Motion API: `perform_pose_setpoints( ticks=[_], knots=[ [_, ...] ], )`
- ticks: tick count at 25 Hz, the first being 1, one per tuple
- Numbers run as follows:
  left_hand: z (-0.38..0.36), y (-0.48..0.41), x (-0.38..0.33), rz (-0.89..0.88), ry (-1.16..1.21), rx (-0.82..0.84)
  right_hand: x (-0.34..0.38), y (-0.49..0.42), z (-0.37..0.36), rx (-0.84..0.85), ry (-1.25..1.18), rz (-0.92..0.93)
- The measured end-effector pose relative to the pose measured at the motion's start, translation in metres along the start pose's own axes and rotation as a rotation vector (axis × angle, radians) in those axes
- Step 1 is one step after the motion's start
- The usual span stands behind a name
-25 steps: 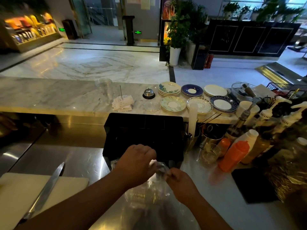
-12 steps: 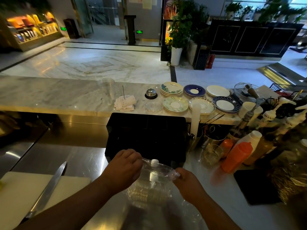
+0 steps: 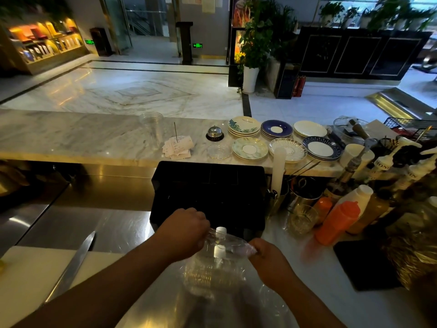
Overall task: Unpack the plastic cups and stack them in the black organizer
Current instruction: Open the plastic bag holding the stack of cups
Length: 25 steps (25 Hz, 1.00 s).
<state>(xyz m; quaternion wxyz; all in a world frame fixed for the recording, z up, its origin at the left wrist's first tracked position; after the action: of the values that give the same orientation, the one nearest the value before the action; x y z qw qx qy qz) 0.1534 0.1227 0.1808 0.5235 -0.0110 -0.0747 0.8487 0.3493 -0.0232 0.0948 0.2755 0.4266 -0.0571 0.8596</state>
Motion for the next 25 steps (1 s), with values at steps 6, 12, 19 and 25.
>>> perform_pose_setpoints(
  ticks=[6, 12, 19, 25],
  knots=[
    [0.040, -0.018, 0.011, 0.201, 0.243, 0.023, 0.000, -0.003, -0.001, -0.006, 0.013, 0.005],
    [0.024, 0.005, 0.018, 0.330, 0.357, 0.126, 0.009, -0.009, 0.003, -0.056, -0.032, -0.032],
    [0.019, 0.019, 0.011, 0.655, 0.868, 0.223, 0.047, 0.007, -0.002, -0.265, -0.274, -0.159],
    [0.008, 0.021, -0.012, 0.867, 1.150, 0.112, 0.079, 0.019, -0.027, 0.088, -0.248, -0.168]
  ],
)
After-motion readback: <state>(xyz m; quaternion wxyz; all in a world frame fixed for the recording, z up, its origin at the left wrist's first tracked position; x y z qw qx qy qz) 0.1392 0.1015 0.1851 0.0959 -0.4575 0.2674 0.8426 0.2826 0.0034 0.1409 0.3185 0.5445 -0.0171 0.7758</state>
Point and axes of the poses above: each hand's wrist, its own y-axis away from the middle knuckle, its own z-axis out of the back of the hand, x = y × z, the point moved 3 cm from there along -y, towards the middle knuckle, and after that the axes turned 7 degrees about -x, right-handed, at the moved point
